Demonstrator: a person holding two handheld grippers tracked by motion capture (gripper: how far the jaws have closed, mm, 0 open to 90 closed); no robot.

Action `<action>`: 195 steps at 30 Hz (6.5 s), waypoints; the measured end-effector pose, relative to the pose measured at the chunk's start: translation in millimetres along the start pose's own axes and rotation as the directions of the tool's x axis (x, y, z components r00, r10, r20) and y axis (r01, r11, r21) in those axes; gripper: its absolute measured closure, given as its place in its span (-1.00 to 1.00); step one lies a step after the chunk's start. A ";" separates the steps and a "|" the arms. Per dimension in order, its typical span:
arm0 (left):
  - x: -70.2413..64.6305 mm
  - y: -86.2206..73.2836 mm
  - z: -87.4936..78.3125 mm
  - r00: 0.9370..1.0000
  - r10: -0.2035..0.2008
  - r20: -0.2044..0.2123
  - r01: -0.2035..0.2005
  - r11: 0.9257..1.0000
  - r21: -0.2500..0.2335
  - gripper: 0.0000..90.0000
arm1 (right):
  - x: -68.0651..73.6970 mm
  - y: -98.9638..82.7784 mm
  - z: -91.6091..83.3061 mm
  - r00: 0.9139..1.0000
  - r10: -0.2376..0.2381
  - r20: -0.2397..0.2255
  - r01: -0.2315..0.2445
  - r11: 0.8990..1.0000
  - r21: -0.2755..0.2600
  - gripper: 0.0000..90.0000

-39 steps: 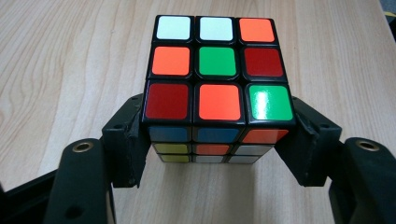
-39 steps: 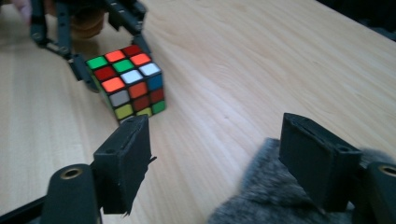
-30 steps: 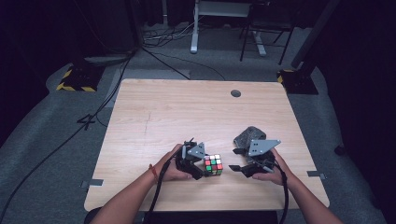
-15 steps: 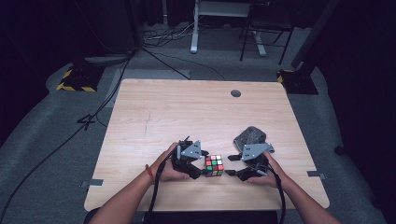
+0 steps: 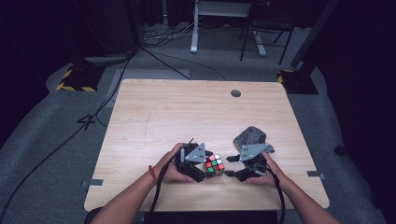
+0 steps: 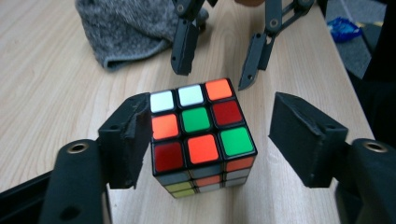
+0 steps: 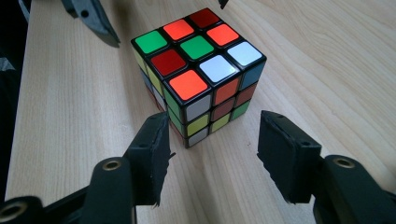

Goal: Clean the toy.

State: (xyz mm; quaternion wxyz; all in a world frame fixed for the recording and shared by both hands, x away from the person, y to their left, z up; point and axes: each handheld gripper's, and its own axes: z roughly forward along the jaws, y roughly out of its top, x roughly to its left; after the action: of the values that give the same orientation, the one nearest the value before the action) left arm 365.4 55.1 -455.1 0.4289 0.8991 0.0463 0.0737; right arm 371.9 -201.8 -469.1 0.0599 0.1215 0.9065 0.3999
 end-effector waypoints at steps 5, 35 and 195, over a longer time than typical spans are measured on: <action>-2.9 -1.0 4.3 0.999 0.002 -0.037 -0.002 1.000 0.006 -0.45 | 0.6 0.2 0.4 1.000 -0.005 0.004 0.005 1.000 0.008 0.00; 11.5 -4.1 14.8 0.998 -0.049 0.048 0.048 0.998 0.030 -0.25 | 3.0 1.5 -1.1 1.000 -0.017 -0.008 0.017 1.000 -0.003 0.02; 63.0 -18.6 -2.1 0.957 -0.249 -0.152 0.249 0.968 -0.021 -0.14 | -0.8 13.0 6.7 0.990 -0.141 0.028 0.143 0.988 -0.061 0.46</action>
State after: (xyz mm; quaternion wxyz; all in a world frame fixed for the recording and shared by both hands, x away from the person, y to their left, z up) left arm 426.8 77.6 -462.4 0.4307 0.8774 0.1918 0.0883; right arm 376.3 -188.8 -464.1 0.1030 0.0594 0.8989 0.4216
